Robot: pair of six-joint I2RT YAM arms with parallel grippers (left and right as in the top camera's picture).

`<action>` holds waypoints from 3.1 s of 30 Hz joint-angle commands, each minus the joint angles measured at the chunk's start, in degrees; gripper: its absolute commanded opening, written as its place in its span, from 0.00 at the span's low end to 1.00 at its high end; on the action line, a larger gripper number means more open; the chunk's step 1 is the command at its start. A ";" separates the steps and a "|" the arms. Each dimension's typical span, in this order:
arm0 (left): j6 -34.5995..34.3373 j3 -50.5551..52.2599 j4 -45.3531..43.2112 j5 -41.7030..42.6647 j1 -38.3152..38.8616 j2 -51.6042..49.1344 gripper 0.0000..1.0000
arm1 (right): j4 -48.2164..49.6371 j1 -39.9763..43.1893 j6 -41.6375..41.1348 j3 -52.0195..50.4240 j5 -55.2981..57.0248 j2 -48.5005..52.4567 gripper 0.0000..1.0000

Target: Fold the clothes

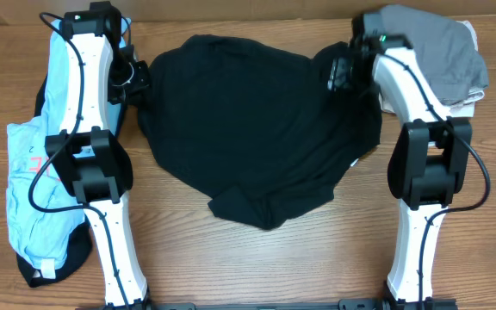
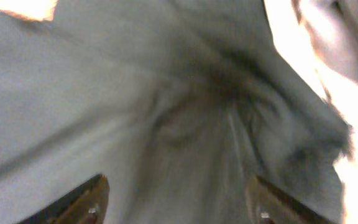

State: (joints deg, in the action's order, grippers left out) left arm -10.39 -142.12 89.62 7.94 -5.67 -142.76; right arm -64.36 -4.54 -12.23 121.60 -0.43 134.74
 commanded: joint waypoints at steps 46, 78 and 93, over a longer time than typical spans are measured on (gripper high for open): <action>4.61 -0.07 -2.43 0.50 0.02 6.27 0.04 | 8.76 -30.60 -21.81 -55.34 -6.25 -33.53 0.63; 4.63 -0.07 -2.51 0.46 0.09 6.27 0.04 | 4.00 -18.05 -29.20 -65.72 -4.79 -32.50 0.04; 4.66 -0.07 1.57 0.66 0.20 6.27 0.04 | -0.04 3.32 -5.55 -57.59 -13.73 -34.03 0.04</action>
State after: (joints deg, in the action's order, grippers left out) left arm -6.90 -142.10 90.67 8.38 -5.96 -138.30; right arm -63.53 -2.20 -26.59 59.68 -10.76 101.86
